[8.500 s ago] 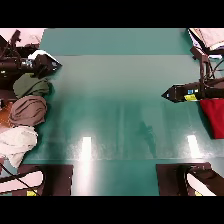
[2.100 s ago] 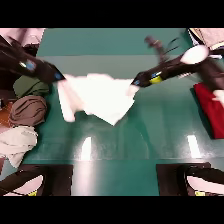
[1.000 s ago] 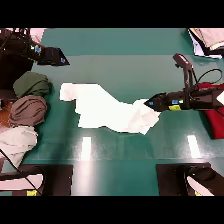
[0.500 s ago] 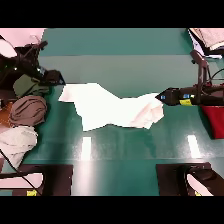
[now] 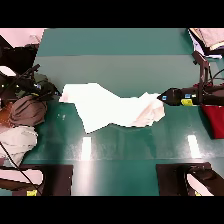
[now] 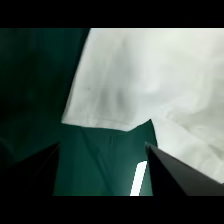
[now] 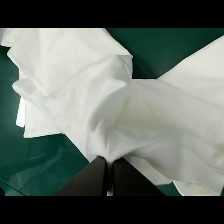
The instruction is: Fold the shirts.
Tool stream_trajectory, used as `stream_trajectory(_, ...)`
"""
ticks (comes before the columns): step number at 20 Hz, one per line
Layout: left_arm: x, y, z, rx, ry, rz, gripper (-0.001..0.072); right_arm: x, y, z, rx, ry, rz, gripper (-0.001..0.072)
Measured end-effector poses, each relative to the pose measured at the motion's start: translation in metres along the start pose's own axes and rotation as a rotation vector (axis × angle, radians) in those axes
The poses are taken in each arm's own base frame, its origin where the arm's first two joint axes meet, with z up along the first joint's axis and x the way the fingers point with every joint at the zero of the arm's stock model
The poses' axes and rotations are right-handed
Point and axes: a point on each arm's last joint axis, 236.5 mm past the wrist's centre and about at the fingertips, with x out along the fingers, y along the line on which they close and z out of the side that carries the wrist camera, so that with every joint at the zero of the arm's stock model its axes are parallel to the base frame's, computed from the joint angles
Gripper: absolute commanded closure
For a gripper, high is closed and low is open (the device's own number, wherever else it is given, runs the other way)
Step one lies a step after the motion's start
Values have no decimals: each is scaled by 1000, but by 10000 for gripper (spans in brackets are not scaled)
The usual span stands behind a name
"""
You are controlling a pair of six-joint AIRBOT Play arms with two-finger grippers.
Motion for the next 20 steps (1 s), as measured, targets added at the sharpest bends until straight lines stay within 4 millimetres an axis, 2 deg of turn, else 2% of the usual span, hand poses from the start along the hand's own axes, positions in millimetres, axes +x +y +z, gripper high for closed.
stream_trajectory(5, 17, 10, 3, -12, 3, -19, 86, 0, 0, -2, 15, 7, 0, 693)
stream_trajectory(9, 26, 6, 6, -28, -5, -60, 88, 0, 0, -3, 19, 12, 1, 693)
stream_trajectory(10, 28, 3, 7, -27, -4, -67, 168, 0, 0, -3, 19, 12, 1, 693)
stream_trajectory(11, 30, 1, 7, -22, -2, -70, 294, 0, 0, -3, 20, 12, 0, 693)
stream_trajectory(14, 37, -5, 4, -5, 10, -74, 529, 0, 0, -3, 22, 12, 1, 692)
stream_trajectory(15, 38, -8, 3, 0, 15, -76, 672, 0, 0, -3, 22, 12, 1, 693)
stream_trajectory(18, 39, -15, 0, 8, 33, -91, 687, -1, -3, -2, 27, 8, -7, 693)
stream_trajectory(20, 35, -24, -1, 22, 50, -109, 687, -4, -15, 3, 41, -6, -36, 692)
